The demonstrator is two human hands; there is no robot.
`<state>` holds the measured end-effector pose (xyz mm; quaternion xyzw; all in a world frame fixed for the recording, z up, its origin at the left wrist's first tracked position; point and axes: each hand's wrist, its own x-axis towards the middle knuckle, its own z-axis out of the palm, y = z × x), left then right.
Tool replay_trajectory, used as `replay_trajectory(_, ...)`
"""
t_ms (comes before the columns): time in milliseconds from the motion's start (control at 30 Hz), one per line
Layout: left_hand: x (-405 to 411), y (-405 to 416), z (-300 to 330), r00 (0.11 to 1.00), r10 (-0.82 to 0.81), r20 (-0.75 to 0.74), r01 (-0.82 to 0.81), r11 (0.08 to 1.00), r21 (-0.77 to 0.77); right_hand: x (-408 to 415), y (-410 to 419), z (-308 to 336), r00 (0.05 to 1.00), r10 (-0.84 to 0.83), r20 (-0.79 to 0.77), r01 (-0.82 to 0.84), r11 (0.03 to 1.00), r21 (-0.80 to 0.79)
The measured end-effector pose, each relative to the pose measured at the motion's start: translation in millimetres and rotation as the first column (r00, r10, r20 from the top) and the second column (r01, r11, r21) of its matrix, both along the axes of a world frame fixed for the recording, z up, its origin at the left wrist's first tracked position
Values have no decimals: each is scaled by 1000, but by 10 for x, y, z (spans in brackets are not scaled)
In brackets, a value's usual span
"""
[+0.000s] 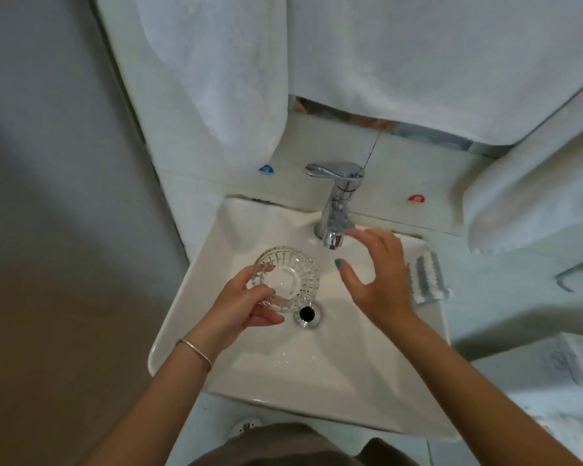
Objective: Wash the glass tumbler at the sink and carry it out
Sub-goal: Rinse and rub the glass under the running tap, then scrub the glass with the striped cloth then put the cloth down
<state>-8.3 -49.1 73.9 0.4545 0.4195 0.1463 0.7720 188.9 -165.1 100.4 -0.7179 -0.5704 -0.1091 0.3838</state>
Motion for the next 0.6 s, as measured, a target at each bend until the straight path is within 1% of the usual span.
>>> replay_trajectory(33,5,-55,-46,1000,-27,-13,27,1000,-12,-113,-162,-159,998,18,-67,-20,999,-26)
replay_trajectory(67,16,-112,-93,998,-55,-29,54,998,-23,-211,-293,-302,987,36,-160,-54,992,-113)
replay_trajectory(100,33,-168,-142,996,-82,-45,81,996,-35,-281,-390,-426,958,35,-285,-104,967,-231)
replay_trajectory(133,56,-224,-190,992,-109,-60,106,993,-47,-325,-458,-517,900,9,-436,-172,927,-335)
replay_trajectory(167,82,-277,-226,988,-135,-71,131,989,-61,-342,-501,-572,796,-44,-604,-246,888,-388)
replay_trajectory(200,114,-327,-248,984,-161,-71,156,985,-76,-339,-522,-590,647,-104,-756,-316,865,-390)
replay_trajectory(233,155,-375,-262,981,-185,-64,178,980,-93,-319,-547,-591,514,-144,-846,-360,858,-365)
replay_trajectory(267,190,-414,-266,978,-201,-53,195,975,-108,-297,-567,-589,451,-150,-880,-375,863,-339)
replay_trajectory(400,353,-526,-265,966,-255,-47,248,961,-119,-208,-609,-581,422,-122,-898,-352,891,-286)
replay_trajectory(433,389,-550,-266,963,-268,-21,262,954,-148,-178,-625,-579,397,-122,-910,-347,898,-271)
replay_trajectory(533,484,-597,-265,953,-274,132,302,910,-285,-102,-686,-580,298,-104,-949,-336,919,-206)
replay_trajectory(567,511,-603,-261,948,-278,157,314,899,-304,-87,-715,-589,281,-100,-954,-330,924,-194)
replay_trajectory(600,538,-608,-269,943,-292,162,329,894,-304,-72,-747,-608,287,-109,-952,-317,926,-202)
